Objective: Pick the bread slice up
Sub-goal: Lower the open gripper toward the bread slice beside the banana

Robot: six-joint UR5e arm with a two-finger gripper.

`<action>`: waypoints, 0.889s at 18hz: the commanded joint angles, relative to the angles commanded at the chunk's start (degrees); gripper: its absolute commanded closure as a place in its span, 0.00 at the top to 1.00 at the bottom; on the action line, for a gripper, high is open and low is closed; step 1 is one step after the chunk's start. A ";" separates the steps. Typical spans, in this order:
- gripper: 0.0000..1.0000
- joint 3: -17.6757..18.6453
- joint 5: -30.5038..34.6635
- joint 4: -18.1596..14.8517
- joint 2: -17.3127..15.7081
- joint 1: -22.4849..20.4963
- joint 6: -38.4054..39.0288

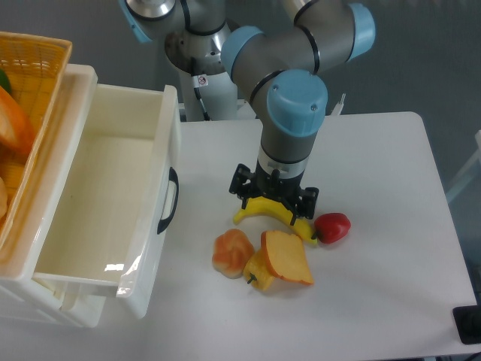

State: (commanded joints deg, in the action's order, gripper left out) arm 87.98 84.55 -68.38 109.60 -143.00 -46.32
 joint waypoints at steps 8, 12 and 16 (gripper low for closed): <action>1.00 0.52 0.00 1.06 2.46 -0.09 1.58; 1.00 0.88 0.00 4.04 4.13 0.09 1.67; 1.00 0.44 0.00 4.05 5.54 0.09 1.67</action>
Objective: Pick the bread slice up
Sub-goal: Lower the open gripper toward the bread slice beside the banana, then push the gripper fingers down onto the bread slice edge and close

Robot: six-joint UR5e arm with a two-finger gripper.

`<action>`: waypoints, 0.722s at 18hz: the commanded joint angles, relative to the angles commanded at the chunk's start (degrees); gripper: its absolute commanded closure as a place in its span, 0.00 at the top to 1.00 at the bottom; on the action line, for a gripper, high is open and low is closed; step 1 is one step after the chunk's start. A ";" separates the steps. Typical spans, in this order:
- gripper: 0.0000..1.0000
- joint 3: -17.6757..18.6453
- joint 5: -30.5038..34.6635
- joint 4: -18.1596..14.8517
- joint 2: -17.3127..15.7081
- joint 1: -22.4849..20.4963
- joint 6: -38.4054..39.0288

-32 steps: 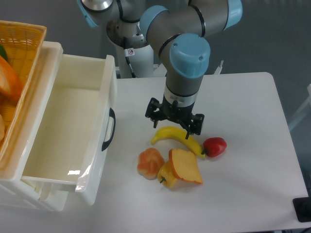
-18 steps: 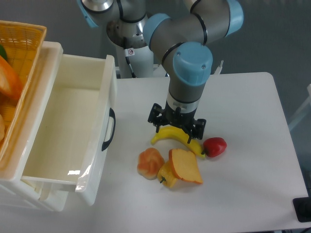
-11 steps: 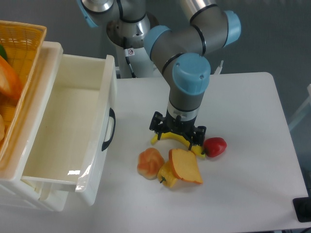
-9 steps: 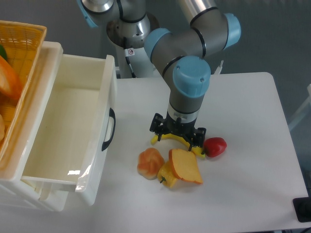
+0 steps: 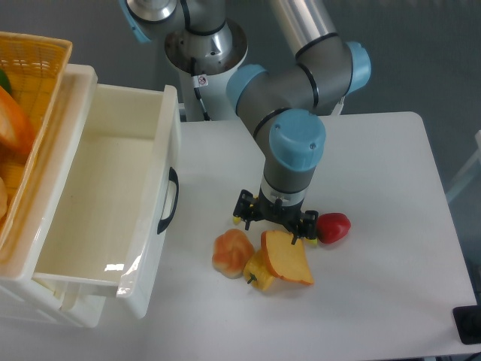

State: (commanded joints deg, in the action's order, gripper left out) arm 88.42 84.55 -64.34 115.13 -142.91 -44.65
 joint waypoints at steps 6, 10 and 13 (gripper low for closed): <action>1.00 -1.06 0.00 0.09 2.64 0.00 1.31; 1.00 -0.53 -0.18 0.09 3.87 0.09 2.99; 1.00 -0.44 -0.18 0.09 4.22 0.09 3.08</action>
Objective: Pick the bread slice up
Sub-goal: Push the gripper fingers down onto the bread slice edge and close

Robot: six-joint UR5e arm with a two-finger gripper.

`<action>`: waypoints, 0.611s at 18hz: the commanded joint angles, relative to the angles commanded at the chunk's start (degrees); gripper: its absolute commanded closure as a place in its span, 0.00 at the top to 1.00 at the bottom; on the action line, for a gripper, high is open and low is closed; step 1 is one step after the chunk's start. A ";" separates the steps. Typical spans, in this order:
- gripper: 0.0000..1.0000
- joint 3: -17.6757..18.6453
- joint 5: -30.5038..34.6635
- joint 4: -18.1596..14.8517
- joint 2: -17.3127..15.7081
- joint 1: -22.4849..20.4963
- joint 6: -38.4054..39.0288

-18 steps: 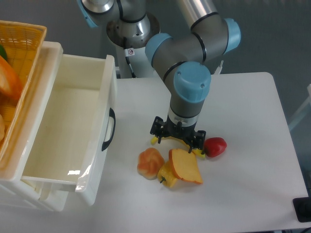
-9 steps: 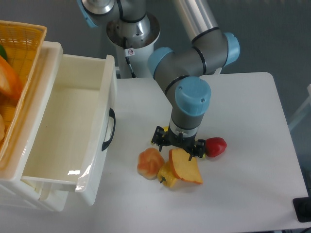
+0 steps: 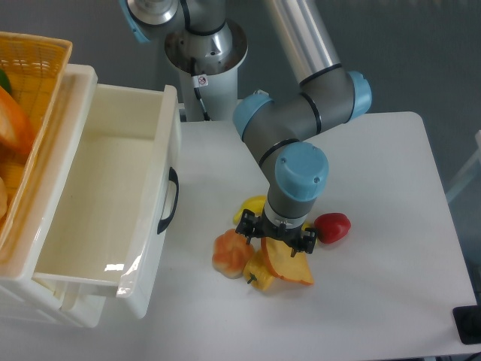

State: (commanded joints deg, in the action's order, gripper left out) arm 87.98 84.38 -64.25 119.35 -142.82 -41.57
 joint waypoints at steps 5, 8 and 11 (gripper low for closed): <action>0.81 -0.26 -0.09 0.00 0.18 0.00 -0.09; 0.48 -0.44 -0.18 -0.09 0.09 0.00 -0.09; 0.20 -0.44 -0.79 -0.09 0.09 -0.09 -0.17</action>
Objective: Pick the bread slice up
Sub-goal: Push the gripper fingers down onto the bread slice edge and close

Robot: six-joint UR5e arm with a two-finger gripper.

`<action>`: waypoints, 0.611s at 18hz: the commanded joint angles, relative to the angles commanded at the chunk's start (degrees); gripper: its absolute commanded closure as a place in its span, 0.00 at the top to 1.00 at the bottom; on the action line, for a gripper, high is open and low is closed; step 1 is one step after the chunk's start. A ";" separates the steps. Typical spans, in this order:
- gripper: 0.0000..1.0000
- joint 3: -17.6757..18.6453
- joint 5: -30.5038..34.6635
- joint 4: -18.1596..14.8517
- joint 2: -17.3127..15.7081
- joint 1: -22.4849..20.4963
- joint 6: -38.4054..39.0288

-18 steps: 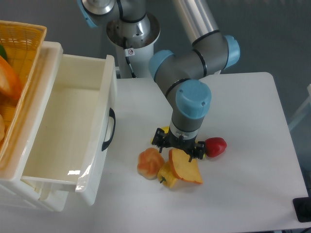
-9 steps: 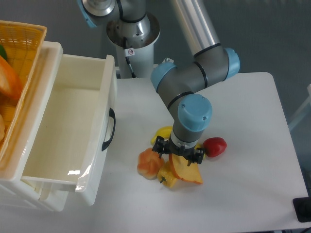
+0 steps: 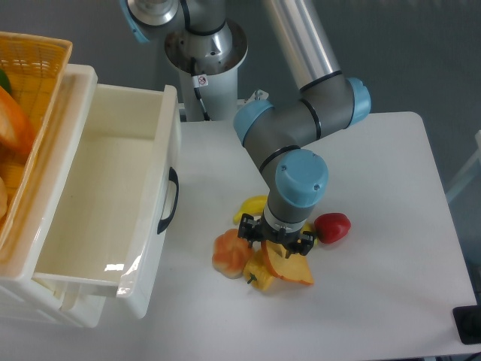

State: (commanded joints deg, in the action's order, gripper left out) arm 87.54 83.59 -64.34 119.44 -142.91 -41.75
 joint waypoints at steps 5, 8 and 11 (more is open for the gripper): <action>0.02 -0.09 -0.35 -0.09 -0.26 -0.26 -0.09; 0.00 -0.26 -0.97 -0.09 -0.61 -0.44 -0.18; 0.00 -1.32 -2.19 -0.26 -1.05 -0.79 -0.09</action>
State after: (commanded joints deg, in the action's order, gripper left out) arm 86.22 81.39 -64.60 118.39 -143.70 -41.84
